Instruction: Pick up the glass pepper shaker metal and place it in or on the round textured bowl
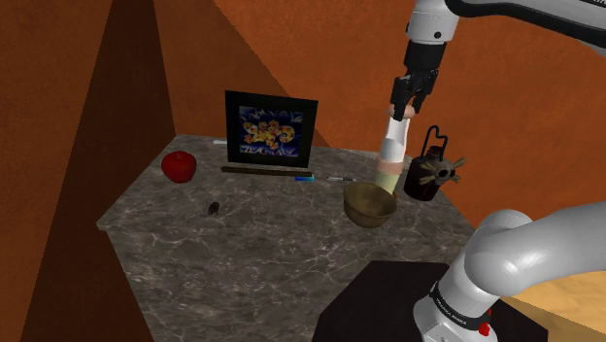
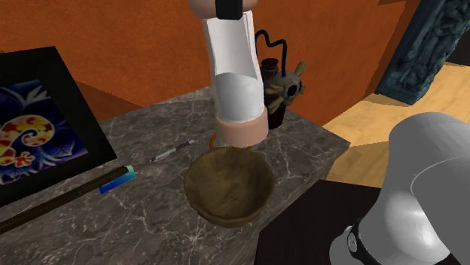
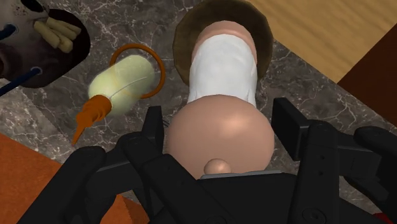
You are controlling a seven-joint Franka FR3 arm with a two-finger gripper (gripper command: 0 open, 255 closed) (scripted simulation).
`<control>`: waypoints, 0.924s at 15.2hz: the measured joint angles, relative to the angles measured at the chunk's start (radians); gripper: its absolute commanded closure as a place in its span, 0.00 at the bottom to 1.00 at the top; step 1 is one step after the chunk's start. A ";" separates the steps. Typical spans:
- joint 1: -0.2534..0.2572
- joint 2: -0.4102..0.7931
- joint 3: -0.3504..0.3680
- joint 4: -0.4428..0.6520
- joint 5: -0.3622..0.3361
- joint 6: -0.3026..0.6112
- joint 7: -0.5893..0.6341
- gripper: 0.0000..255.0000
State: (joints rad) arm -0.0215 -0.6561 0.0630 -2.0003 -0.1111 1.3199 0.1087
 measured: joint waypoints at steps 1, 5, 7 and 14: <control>0.001 -0.009 -0.001 -0.021 0.000 0.012 0.001 1.00; 0.003 -0.037 -0.001 -0.099 0.003 0.061 0.008 1.00; 0.004 -0.048 -0.001 -0.133 0.004 0.085 0.011 1.00; 0.008 -0.077 -0.001 -0.246 0.007 0.166 0.023 1.00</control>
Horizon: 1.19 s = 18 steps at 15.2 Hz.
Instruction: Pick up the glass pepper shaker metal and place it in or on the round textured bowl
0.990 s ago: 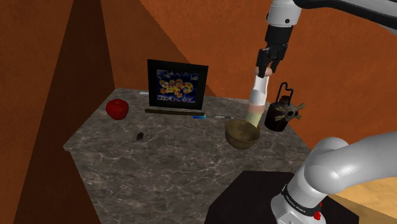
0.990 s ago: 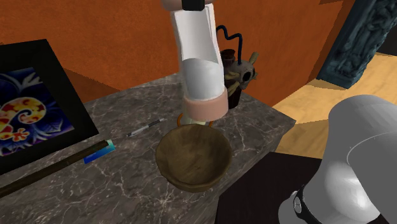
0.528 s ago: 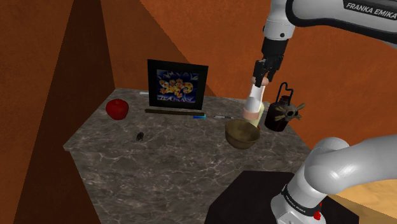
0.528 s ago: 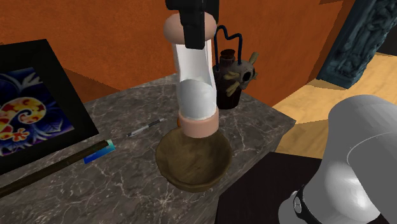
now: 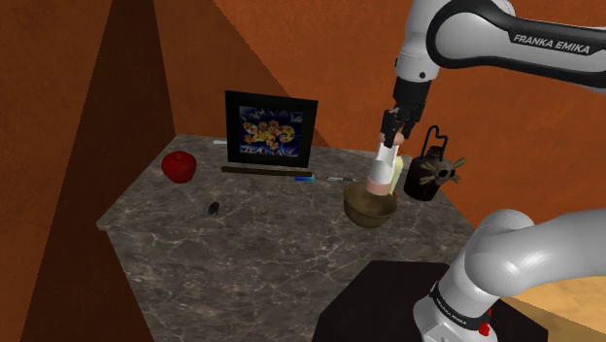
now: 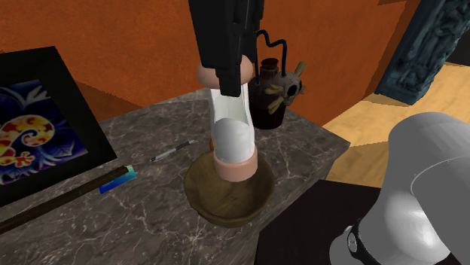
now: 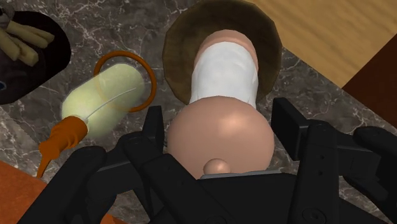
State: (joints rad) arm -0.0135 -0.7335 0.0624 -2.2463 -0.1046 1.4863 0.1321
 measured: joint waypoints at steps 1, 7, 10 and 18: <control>0.000 -0.006 -0.001 -0.017 -0.001 0.011 0.000 1.00; 0.003 -0.032 -0.003 -0.119 0.000 0.087 0.008 1.00; 0.004 -0.035 -0.002 -0.141 0.001 0.105 0.012 1.00; 0.004 -0.035 -0.002 -0.144 0.001 0.109 0.012 0.00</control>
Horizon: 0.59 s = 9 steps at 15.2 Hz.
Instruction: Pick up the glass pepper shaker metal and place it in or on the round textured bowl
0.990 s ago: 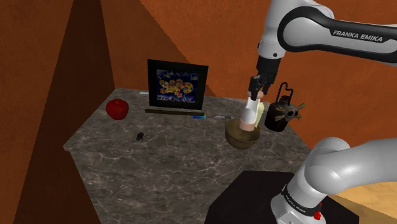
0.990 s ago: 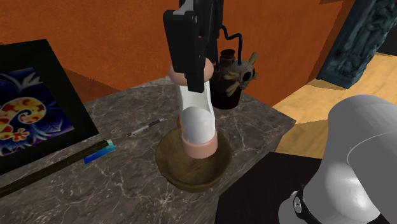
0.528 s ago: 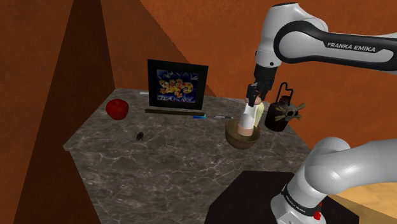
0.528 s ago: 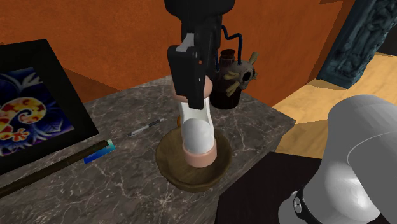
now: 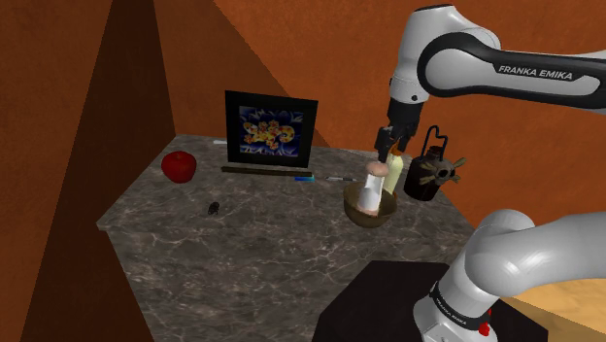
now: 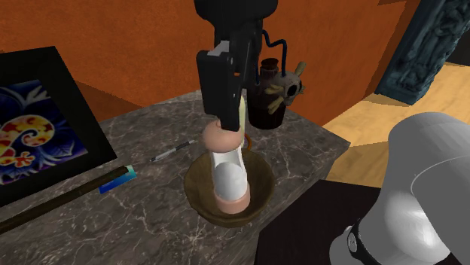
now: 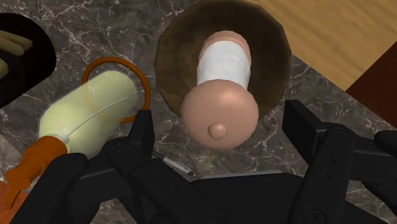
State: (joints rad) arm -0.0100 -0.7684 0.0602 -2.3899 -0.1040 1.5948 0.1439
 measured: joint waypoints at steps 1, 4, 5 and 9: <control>0.000 0.000 0.000 0.000 0.000 0.000 0.000 0.00; 0.000 0.000 0.000 0.000 0.000 0.000 0.000 0.00; 0.000 0.005 0.001 0.021 0.001 -0.016 0.000 0.00; 0.000 0.035 0.013 0.135 0.007 -0.100 0.001 0.00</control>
State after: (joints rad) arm -0.0095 -0.7334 0.0728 -2.2545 -0.0972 1.4945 0.1450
